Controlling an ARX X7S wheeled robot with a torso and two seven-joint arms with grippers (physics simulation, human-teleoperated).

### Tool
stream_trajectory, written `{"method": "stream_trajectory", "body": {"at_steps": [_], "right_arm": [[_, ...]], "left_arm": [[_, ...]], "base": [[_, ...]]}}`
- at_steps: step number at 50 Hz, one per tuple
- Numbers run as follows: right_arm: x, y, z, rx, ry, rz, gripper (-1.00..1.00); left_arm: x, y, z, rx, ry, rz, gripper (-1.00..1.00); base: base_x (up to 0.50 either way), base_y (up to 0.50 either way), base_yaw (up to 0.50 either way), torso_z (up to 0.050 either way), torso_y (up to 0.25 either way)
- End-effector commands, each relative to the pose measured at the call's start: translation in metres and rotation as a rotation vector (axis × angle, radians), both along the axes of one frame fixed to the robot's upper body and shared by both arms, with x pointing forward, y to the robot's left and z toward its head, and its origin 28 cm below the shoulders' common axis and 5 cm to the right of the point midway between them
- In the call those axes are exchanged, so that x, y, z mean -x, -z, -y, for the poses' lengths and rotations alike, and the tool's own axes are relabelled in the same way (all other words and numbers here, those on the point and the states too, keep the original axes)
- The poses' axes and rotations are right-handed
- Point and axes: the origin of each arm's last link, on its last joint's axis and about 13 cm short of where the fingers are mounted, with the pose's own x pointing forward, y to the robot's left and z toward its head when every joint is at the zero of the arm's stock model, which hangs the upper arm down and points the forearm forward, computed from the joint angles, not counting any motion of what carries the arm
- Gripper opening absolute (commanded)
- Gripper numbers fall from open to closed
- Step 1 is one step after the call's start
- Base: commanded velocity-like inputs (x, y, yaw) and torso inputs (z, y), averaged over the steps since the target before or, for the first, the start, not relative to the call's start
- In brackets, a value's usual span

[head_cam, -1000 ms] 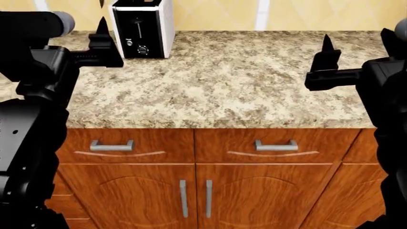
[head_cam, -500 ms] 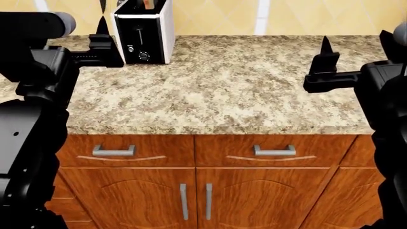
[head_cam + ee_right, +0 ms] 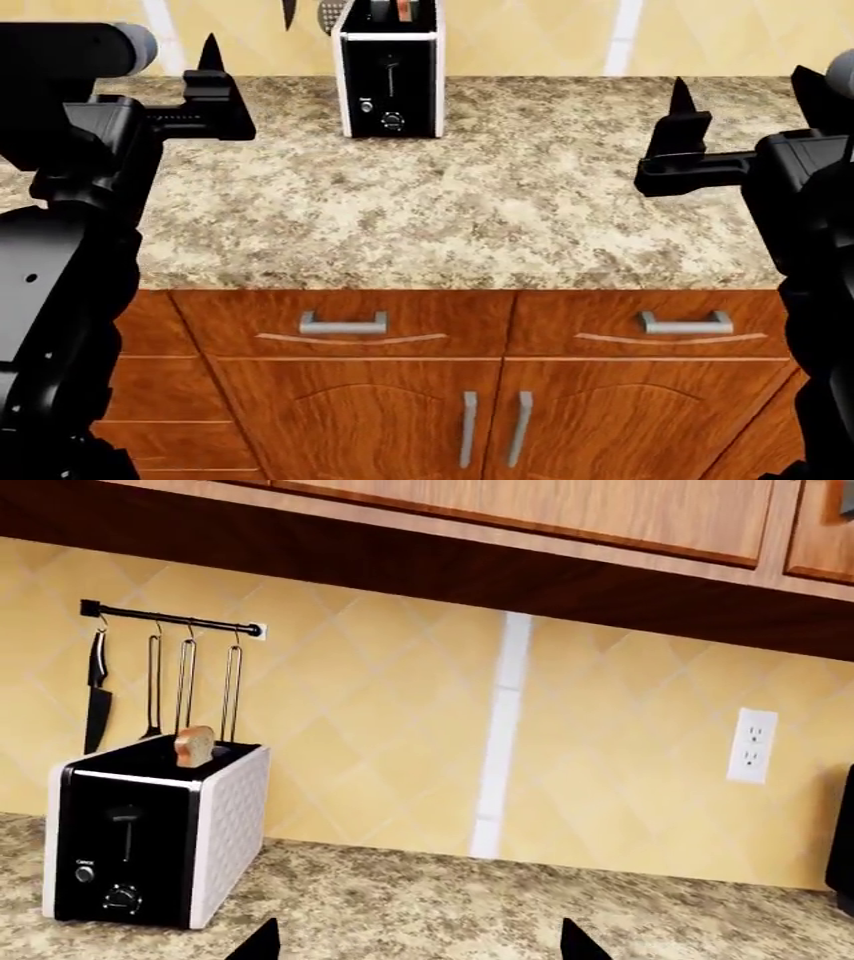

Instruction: Push down the lever of the toaster to turn it on.

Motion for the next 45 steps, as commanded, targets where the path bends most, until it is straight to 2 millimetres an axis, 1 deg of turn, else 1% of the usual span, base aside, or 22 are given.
{"method": "stream_trajectory", "body": {"at_steps": [1,25,43,45], "right_arm": [[0.0006,0.0001,-0.0006,-0.016,-0.019,-0.001,1.0],[0.0009,0.0008,-0.0004,-0.033,-0.028,-0.006,1.0],[0.0,-0.0002,-0.0008,-0.041,-0.033,-0.005,1.0],[0.0001,-0.0004,-0.001,-0.039,-0.036,-0.003,1.0]], "left_arm": [[0.0003,0.0,-0.0006,-0.003,0.0,0.002,1.0],[-0.0003,-0.0004,0.0004,-0.004,-0.003,0.005,1.0],[-0.0013,-0.0004,0.0001,-0.002,-0.004,0.004,1.0],[-0.0013,-0.0003,0.0001,-0.001,-0.004,0.003,1.0]], "base": [[0.37,0.49,0.0,0.0,0.0],[0.5,0.32,0.0,0.0,0.0],[0.5,0.02,0.0,0.0,0.001],[0.24,0.0,0.0,0.0,0.0]]}}
